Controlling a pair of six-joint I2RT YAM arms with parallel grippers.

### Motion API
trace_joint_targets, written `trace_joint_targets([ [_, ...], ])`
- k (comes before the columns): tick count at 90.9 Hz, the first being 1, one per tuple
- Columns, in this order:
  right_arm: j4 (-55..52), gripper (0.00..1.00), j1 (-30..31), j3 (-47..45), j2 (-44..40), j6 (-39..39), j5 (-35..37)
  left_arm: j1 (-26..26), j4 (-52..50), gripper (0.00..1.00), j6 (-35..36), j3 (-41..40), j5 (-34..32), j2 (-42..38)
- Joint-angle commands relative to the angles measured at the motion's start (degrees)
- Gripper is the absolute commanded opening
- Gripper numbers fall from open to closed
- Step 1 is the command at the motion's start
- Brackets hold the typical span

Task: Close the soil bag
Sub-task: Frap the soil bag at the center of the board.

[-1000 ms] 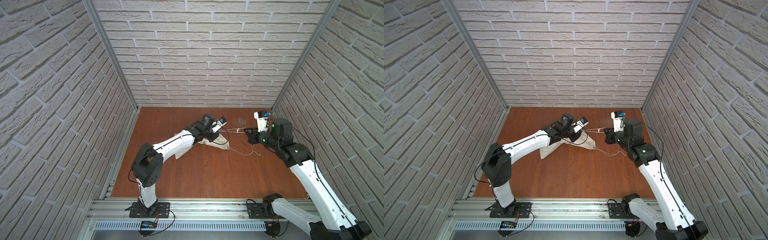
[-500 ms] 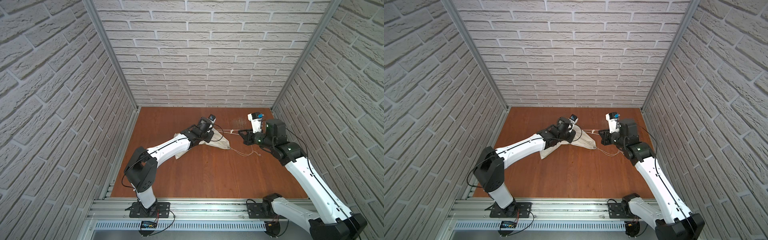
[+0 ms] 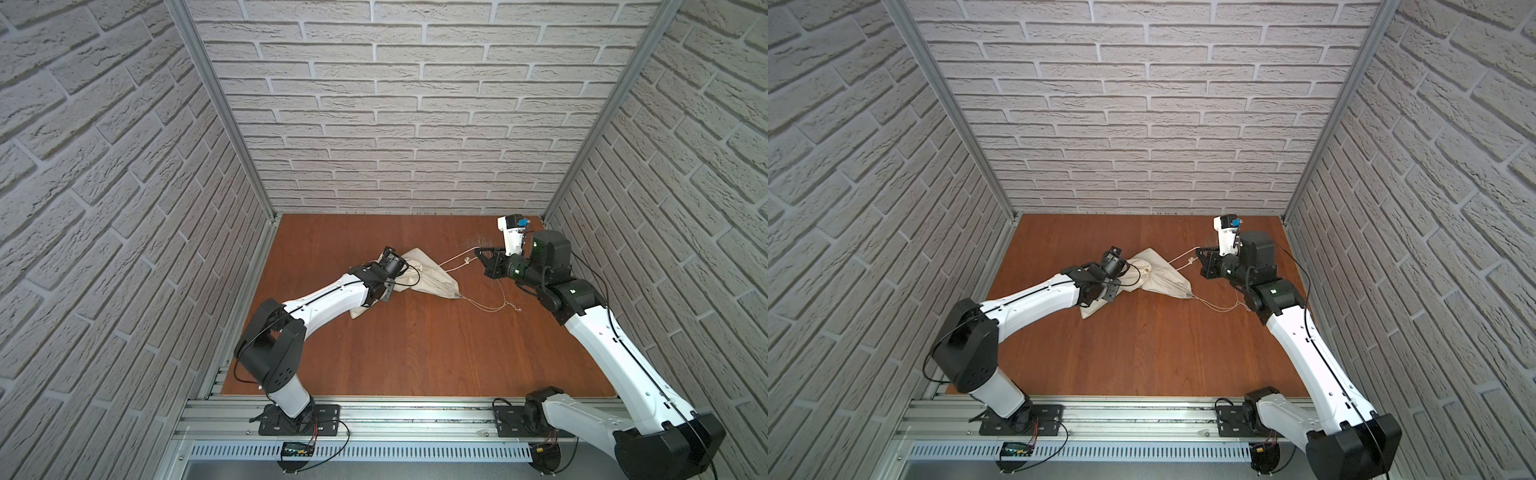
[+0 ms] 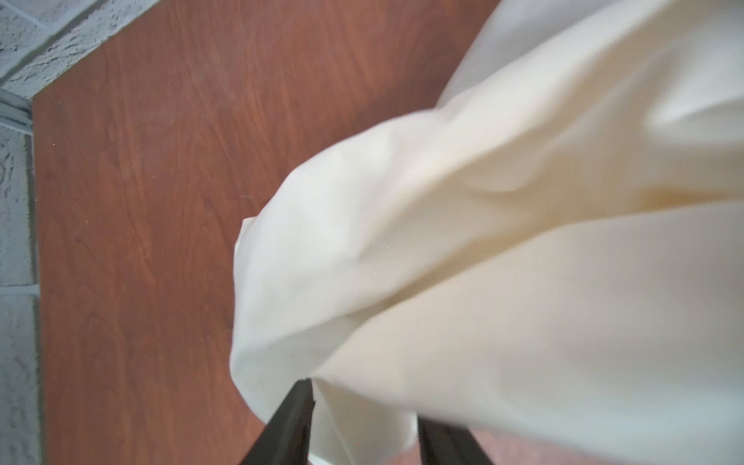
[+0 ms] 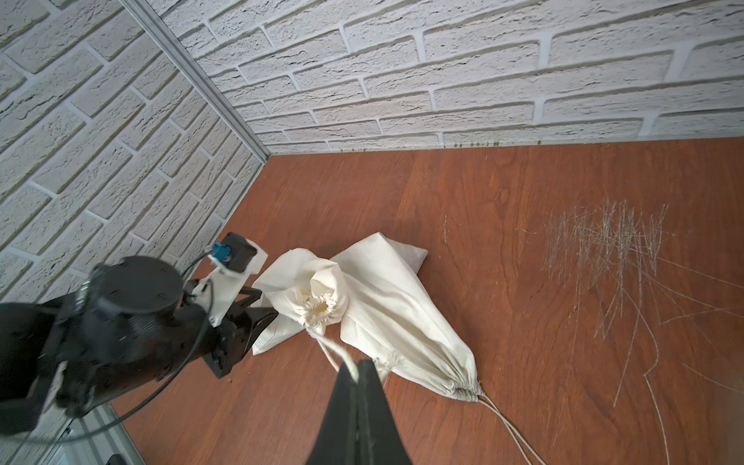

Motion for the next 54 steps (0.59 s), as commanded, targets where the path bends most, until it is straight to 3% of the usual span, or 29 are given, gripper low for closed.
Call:
trace_joint_targets([
  [1,2.27,0.03,-0.19,1.72,0.06,0.00,1.39,-2.06,6.19,0.58,5.80,2.24,5.43,-4.70],
  [23,0.61,0.03,-0.10,1.89,-0.97,-0.67,2.79,-2.52,9.91,0.81,16.77,7.98,18.52,-3.75],
  [39,-0.18,0.03,-0.10,2.63,-1.87,-0.68,3.07,-2.49,9.07,0.84,24.30,12.07,30.05,-0.04],
  [54,-1.07,0.03,-0.10,2.72,-3.10,-0.99,3.64,-3.45,7.27,0.80,27.43,15.84,31.33,3.81],
])
